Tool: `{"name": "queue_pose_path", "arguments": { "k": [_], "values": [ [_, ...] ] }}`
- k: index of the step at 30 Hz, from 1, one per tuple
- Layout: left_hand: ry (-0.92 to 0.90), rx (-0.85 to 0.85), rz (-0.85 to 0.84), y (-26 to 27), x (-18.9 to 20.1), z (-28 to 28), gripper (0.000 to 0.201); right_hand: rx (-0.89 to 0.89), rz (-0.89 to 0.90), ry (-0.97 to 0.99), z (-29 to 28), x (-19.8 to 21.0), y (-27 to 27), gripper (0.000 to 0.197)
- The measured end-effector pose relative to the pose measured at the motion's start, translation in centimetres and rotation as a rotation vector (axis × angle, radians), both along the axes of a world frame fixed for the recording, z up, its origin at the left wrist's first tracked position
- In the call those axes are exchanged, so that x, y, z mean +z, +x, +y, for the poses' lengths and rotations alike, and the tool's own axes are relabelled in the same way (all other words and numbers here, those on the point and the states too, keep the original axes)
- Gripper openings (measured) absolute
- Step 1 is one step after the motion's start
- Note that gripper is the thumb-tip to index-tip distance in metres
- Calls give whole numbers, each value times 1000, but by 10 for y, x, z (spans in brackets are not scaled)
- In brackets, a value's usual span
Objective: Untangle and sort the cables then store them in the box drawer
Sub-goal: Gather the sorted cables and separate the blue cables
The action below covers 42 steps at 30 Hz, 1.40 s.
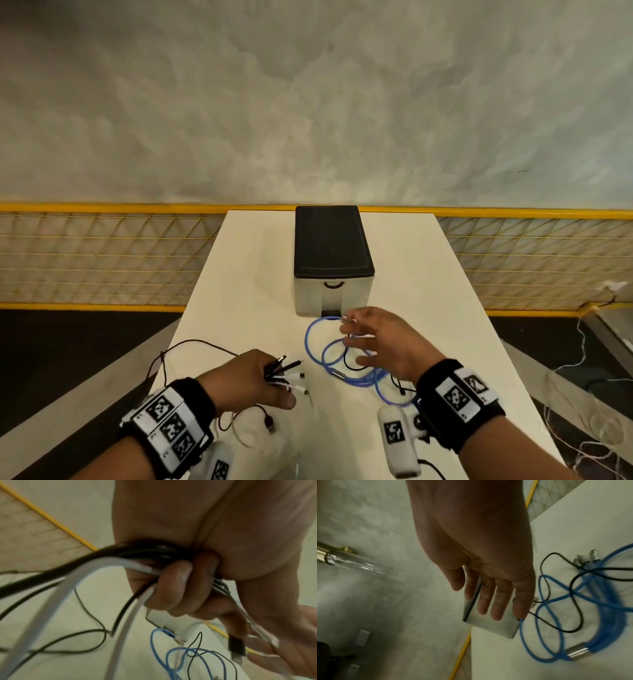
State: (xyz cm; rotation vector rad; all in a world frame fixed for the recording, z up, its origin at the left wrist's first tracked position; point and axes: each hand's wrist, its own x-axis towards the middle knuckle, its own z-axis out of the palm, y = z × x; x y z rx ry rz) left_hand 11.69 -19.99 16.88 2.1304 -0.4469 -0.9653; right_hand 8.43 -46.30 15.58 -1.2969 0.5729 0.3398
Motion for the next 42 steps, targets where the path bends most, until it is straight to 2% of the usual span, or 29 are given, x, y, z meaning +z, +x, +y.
{"name": "queue_pose_path", "arguments": {
  "k": [3, 7, 10, 12, 16, 20, 24, 28, 30, 34, 39, 42],
  "values": [
    [-16, 94, -80, 7, 1, 2, 32, -89, 0, -94, -8, -10, -6, 20],
    [-212, 366, 56, 16, 0, 3, 40, -284, -68, -281, -36, -9, -5, 17],
    [-370, 443, 117, 16, 5, -1, 46, -281, -155, -452, -41, -8, 5, 13],
    [-440, 482, 150, 15, 7, -4, 51, -173, -236, -592, -32, -10, 18, 14],
    [-493, 560, 184, 13, 12, -13, 54, 248, -345, -883, 12, -28, 47, 19],
    [-466, 615, 192, 17, 13, -16, 51, 491, -297, -1061, 52, -64, 76, 24],
    [-394, 609, 212, 17, 9, -11, 50, 540, -177, -1118, 64, -107, 88, 28],
    [-342, 577, 242, 11, 4, -6, 48, 633, -44, -1223, 60, -120, 103, 36],
    [-330, 567, 247, 8, -1, -3, 50, 744, -23, -1319, 55, -129, 111, 41],
    [-328, 570, 257, 8, -12, 1, 51, 829, -22, -1352, 60, -141, 113, 34],
    [-332, 590, 259, 15, -22, 2, 52, 805, 40, -1411, 70, -139, 98, 33],
    [-378, 658, 289, 20, -22, -2, 53, 721, 33, -1327, 74, -146, 83, 29]
  ]
}}
